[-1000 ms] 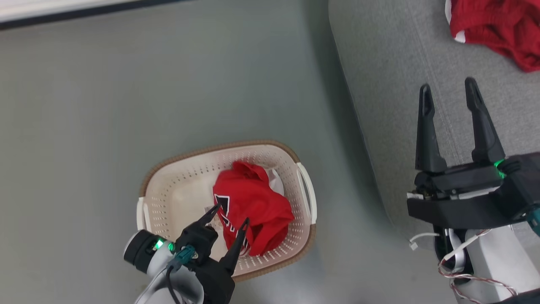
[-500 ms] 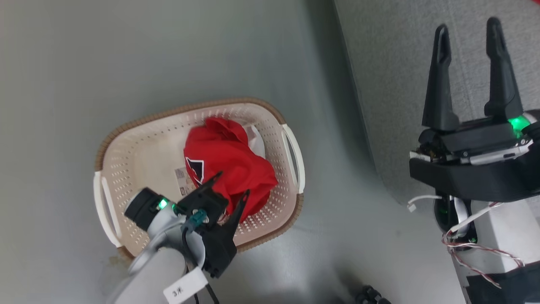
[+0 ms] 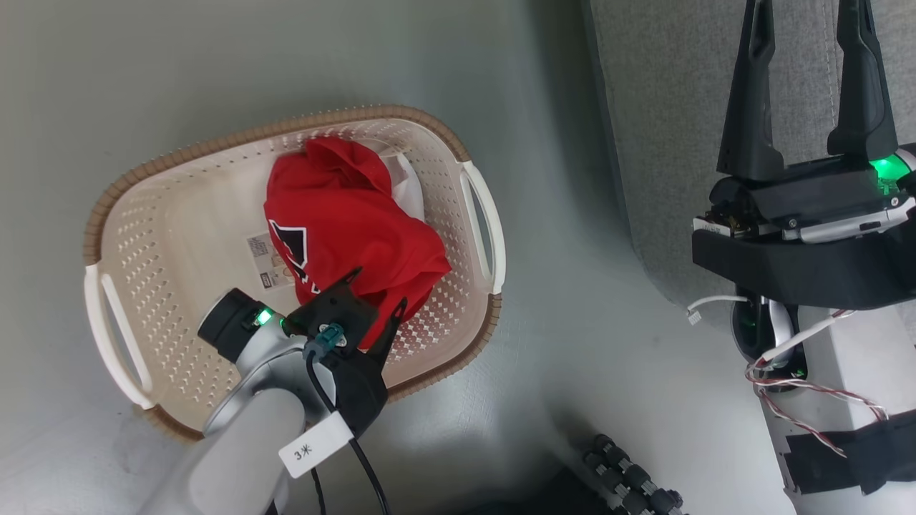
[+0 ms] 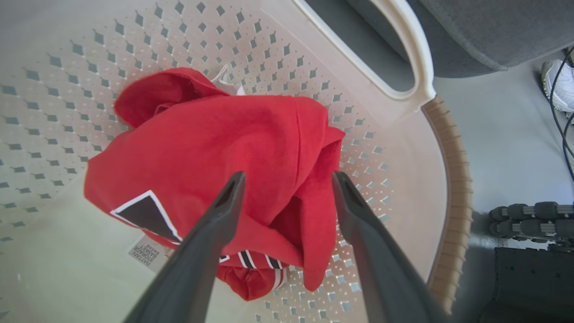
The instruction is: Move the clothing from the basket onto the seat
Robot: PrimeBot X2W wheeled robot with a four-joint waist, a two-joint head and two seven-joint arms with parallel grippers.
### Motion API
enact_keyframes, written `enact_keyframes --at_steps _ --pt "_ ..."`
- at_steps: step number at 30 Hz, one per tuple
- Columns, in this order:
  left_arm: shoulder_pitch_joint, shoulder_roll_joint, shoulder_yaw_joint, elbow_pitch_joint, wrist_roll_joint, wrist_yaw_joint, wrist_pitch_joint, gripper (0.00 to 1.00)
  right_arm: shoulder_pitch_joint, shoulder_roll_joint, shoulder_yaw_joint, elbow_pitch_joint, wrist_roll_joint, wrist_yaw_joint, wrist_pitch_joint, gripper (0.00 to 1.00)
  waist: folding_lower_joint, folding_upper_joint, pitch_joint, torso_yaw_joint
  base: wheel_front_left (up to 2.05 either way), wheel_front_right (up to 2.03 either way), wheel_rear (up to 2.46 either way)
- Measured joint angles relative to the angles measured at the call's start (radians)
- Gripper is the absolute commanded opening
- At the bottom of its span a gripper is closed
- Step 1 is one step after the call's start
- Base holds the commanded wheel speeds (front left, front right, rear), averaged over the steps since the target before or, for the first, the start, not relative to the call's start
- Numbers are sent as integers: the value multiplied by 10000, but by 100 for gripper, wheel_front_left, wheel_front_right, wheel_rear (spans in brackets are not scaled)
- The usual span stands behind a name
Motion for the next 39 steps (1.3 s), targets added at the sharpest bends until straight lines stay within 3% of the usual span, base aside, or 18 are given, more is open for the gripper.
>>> enact_keyframes --at_steps 23,25,27,39 --pt "-1102 274 284 1513 282 171 -297 100 -323 244 69 165 0 15 -33 100 -1 -2 723 -433 0 0 0" --pt "-1162 267 290 1615 282 205 -307 45 -323 268 75 190 0 15 -33 100 -1 -2 738 -451 0 0 0" --pt "-1169 257 290 1741 282 211 -314 0 -323 272 77 196 0 15 -33 100 -2 -2 748 -465 0 0 0" --pt "-1341 -123 299 2069 255 209 -1060 0 -326 288 -61 581 -79 29 -33 100 -1 -2 502 -395 0 0 0"
